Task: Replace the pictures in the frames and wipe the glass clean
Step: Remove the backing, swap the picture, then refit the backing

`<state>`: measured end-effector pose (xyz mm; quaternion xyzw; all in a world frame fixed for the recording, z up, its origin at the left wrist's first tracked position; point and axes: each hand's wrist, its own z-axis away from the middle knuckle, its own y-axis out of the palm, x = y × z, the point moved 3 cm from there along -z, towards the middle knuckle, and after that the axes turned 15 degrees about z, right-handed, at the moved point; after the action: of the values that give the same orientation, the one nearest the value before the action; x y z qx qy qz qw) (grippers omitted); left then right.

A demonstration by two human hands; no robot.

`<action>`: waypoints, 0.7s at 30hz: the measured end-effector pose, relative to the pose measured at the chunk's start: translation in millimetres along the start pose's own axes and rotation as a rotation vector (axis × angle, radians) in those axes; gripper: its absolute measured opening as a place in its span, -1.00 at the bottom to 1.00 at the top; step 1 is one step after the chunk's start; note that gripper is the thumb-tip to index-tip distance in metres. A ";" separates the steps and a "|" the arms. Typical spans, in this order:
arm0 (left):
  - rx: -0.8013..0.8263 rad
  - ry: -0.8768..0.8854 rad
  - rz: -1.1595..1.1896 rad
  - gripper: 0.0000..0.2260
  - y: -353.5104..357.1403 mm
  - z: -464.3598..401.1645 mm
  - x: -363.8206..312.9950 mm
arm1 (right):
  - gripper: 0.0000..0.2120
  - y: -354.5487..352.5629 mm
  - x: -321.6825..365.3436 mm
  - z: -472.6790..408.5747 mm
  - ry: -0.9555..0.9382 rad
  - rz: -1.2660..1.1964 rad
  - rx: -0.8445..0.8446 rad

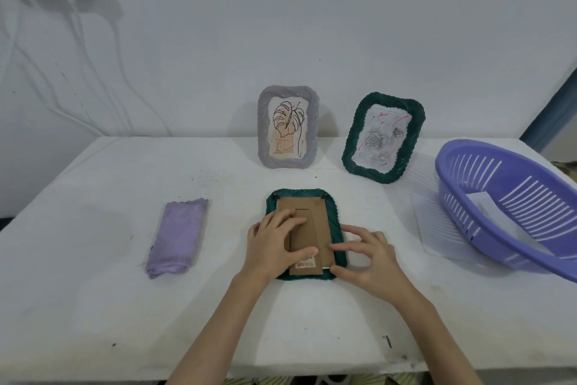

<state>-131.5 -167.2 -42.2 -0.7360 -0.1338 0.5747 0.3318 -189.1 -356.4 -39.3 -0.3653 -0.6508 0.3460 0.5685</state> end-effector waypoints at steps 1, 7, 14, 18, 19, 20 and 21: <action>0.003 -0.002 0.000 -0.45 0.4 0.2 0.5 | -0.67 1.7 -0.7 0.8 -0.001 0.009 -0.016; 0.008 0.000 -0.002 -0.45 2.1 1.3 3.1 | -0.78 8.7 -2.3 4.3 0.016 0.021 -0.092; -0.008 0.016 -0.013 -0.32 3.6 2.3 5.4 | -0.81 13.5 -0.2 5.9 0.064 0.033 -0.158; -0.014 0.017 -0.020 -0.32 5.3 3.0 6.2 | -0.81 13.1 1.1 3.5 0.087 0.044 -0.175; -0.012 0.014 -0.024 -0.36 5.7 3.3 6.1 | -0.80 12.9 1.1 3.3 0.088 0.047 -0.174; -0.010 0.014 -0.029 -0.39 6.2 3.7 6.3 | -0.78 12.5 1.8 3.3 0.088 0.053 -0.172; -0.007 0.014 -0.033 -0.39 6.5 3.8 6.3 | -0.74 12.3 3.0 3.4 0.085 0.066 -0.165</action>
<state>-134.4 -167.1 -51.6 -0.7388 -0.1457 0.5636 0.3397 -191.7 -347.9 -48.9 -0.4464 -0.6400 0.2943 0.5518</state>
